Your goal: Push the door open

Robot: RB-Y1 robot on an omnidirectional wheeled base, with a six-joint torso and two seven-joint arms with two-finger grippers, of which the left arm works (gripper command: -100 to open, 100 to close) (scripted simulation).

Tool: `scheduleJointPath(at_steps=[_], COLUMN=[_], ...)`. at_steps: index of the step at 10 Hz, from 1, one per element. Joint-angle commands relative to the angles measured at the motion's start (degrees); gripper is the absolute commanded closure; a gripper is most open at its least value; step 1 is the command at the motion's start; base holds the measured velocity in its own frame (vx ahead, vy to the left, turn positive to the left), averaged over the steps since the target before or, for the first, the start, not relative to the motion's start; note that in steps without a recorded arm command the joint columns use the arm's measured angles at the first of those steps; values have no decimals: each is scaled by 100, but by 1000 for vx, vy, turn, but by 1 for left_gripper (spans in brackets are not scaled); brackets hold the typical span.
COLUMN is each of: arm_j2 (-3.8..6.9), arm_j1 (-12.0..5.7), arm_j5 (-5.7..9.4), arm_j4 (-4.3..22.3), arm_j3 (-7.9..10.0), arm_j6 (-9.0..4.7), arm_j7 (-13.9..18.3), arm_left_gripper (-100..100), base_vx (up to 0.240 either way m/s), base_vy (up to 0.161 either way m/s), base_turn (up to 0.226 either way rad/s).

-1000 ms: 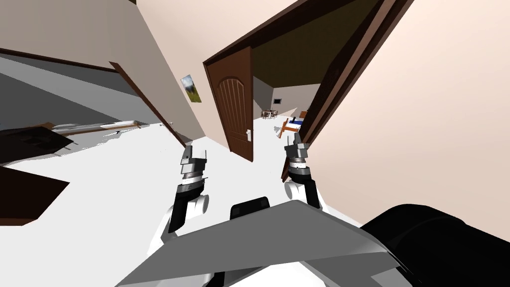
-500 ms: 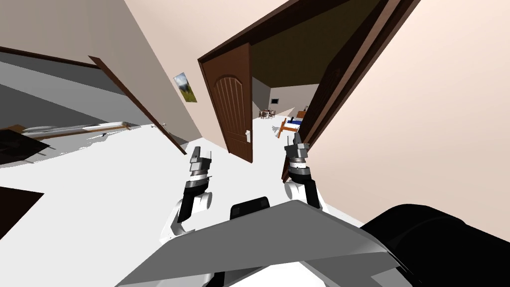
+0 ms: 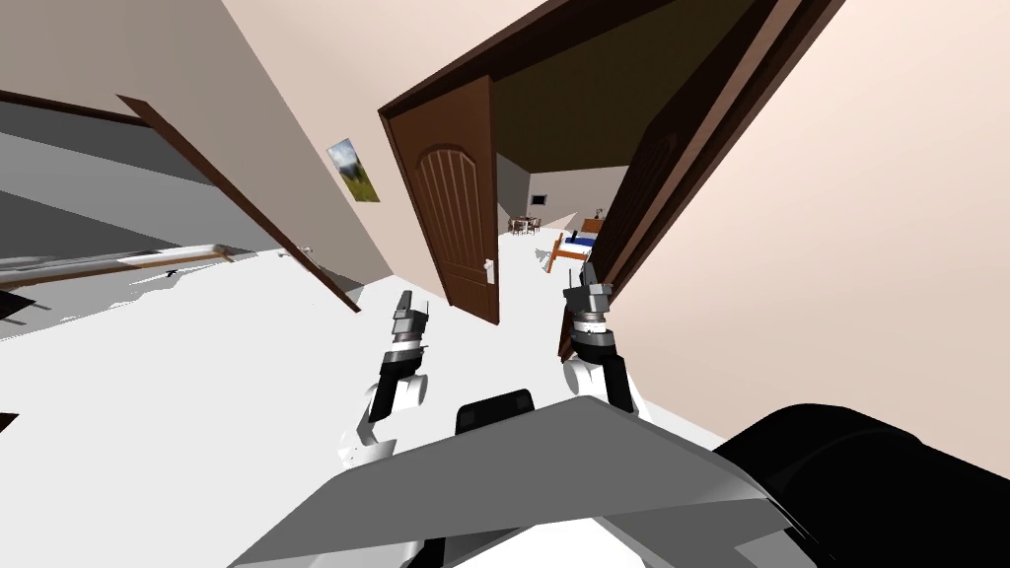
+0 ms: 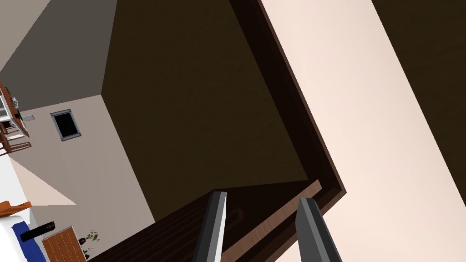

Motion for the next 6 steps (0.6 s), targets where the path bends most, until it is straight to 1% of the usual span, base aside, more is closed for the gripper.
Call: scheduleJointPath(at_steps=[1, 6], arm_j2=[24, 47], arm_j1=[-113, -550], arm_j5=[7, 12], arm_j4=[227, 976], arm_j3=[-33, -142], arm_j6=[3, 41], arm_j7=[4, -7], arm_left_gripper=[-100, -100], base_vx=[85, 93], base_vy=[65, 58], base_turn=[-76, -86])
